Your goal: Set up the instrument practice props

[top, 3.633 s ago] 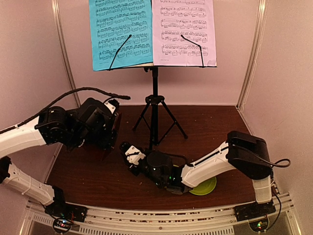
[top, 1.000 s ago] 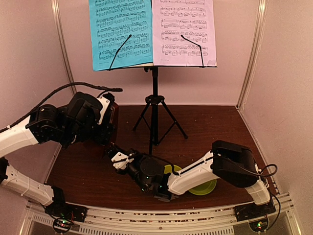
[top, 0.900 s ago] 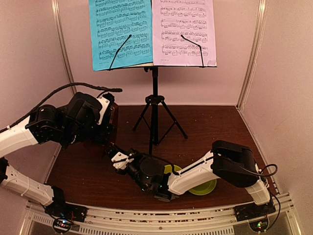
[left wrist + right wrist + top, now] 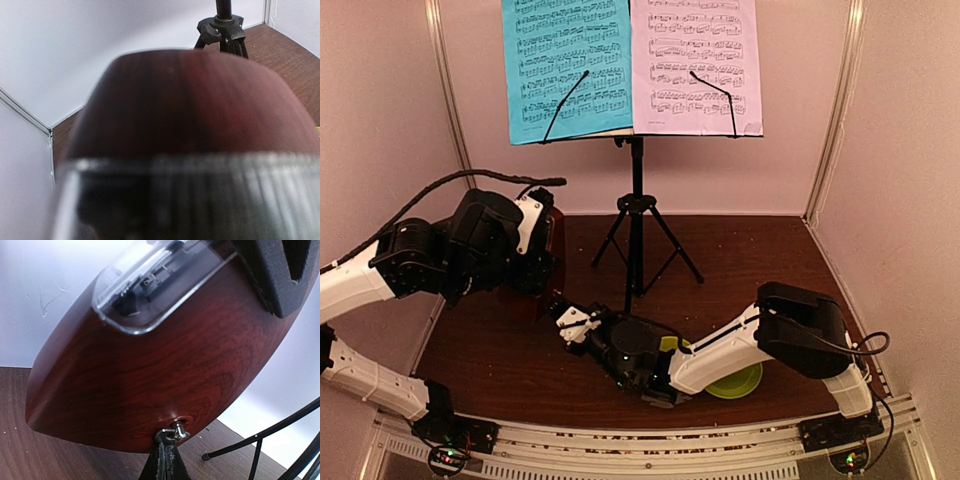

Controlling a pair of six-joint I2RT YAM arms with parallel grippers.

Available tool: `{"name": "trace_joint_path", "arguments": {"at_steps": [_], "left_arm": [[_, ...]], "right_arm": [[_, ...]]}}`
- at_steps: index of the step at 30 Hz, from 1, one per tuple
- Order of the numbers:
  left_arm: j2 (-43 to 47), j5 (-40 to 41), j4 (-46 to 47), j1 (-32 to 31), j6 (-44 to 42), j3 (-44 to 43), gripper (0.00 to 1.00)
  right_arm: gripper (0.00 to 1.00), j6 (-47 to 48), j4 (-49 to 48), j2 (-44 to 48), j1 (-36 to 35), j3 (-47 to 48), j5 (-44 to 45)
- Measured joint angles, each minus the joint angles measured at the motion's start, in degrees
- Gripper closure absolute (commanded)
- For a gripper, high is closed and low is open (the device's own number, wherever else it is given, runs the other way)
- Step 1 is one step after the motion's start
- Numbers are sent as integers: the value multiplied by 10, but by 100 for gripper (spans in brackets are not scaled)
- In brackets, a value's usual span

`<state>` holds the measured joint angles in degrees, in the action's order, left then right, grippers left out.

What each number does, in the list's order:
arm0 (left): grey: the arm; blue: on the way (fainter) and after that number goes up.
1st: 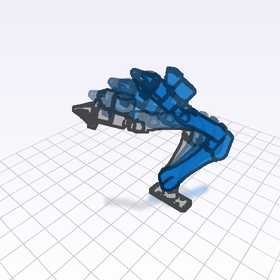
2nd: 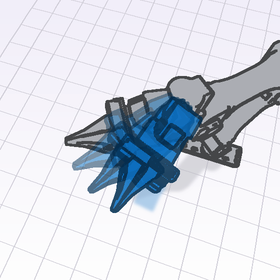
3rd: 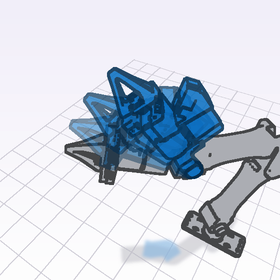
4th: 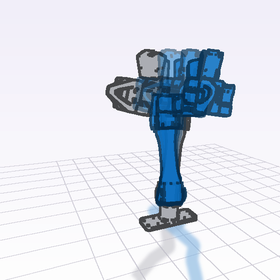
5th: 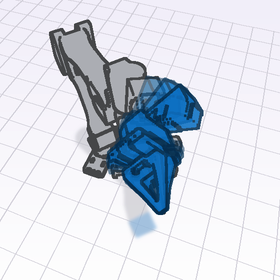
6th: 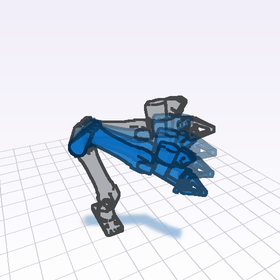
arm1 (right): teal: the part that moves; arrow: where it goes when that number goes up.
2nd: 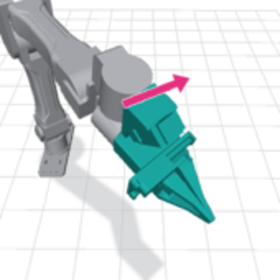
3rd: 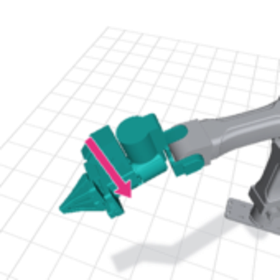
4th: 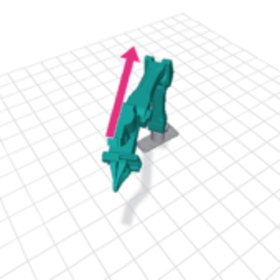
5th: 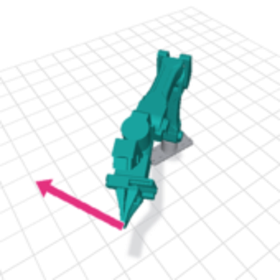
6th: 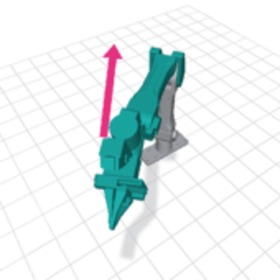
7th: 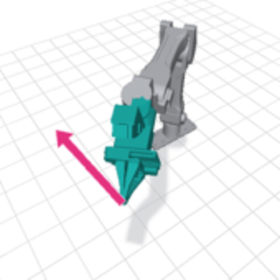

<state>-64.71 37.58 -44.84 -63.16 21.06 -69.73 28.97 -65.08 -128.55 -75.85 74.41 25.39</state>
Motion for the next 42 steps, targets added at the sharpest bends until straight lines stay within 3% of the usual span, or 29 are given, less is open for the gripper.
{"name": "trace_joint_path", "arguments": {"at_steps": [3, 6, 14, 19, 31, 42], "left_arm": [[0, -1, 1, 0, 0, 0, 82], [0, -3, 2, 0, 0, 0, 82], [0, -6, 2, 0, 0, 0, 82], [16, -16, 26, 0, -7, 16, 83], [150, -94, 196, 0, -115, 170, 86], [236, -190, 344, -1, -305, 267, 88]], "right_arm": [[93, 0, -4, 0, 0, -2, 1], [78, 0, -13, 0, 0, -7, 3], [62, -1, -37, 3, 0, -24, -4], [50, -42, -39, 32, 0, -64, -54], [48, -254, -33, 121, 37, -146, -208], [50, -381, -53, 136, 54, -179, -298]]}}
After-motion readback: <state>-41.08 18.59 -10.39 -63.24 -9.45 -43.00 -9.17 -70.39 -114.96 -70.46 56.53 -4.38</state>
